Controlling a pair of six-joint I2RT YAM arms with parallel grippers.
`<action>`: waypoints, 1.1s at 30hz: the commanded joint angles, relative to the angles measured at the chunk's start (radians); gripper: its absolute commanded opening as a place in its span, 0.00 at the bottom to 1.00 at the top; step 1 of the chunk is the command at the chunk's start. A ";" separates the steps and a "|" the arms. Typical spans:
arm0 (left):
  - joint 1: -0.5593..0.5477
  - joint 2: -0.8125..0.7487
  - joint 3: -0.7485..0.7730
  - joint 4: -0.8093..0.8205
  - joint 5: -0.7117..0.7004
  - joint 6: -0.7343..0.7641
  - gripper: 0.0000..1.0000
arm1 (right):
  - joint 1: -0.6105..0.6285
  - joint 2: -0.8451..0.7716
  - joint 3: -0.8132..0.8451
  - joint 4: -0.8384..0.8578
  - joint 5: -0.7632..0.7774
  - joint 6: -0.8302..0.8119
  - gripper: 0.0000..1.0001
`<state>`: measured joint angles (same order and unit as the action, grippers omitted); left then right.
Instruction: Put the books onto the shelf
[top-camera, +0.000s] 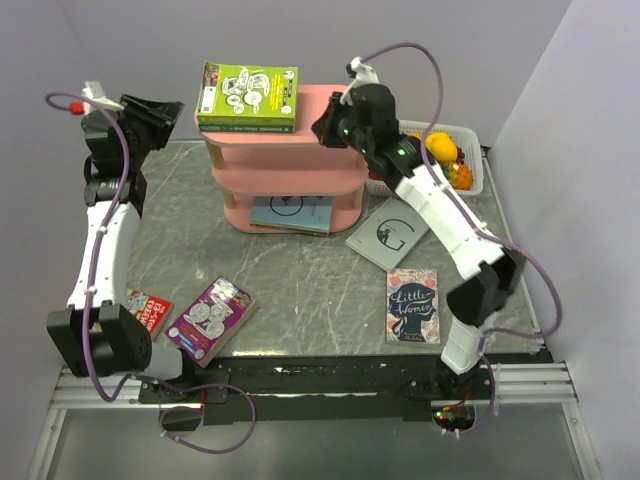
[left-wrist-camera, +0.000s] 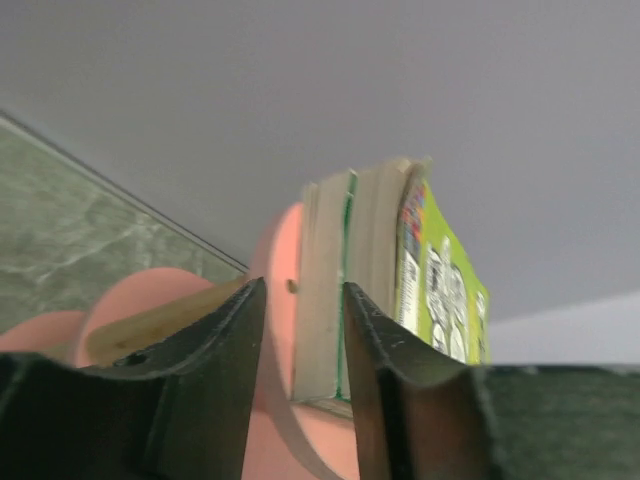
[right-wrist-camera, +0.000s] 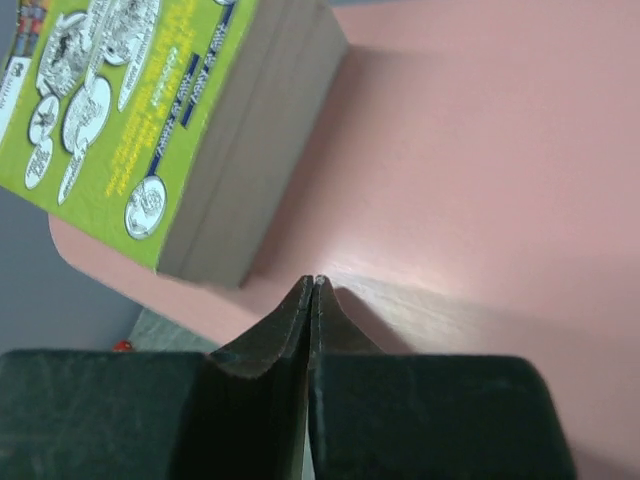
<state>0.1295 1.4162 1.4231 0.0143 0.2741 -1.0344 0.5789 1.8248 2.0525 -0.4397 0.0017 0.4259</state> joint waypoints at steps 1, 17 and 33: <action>0.018 -0.164 -0.024 -0.161 -0.249 0.011 0.52 | -0.004 -0.311 -0.266 0.171 0.118 -0.038 0.13; -0.122 -0.584 -0.343 -0.511 -0.437 0.033 0.83 | -0.014 -0.795 -1.173 0.115 0.199 0.161 0.83; -0.291 -1.001 -0.797 -0.614 -0.150 0.123 0.99 | 0.058 -1.202 -1.611 0.125 0.032 0.241 0.99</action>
<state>-0.1284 0.4412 0.6266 -0.5674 0.0849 -0.9524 0.5797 0.6785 0.4740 -0.3191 0.0570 0.6689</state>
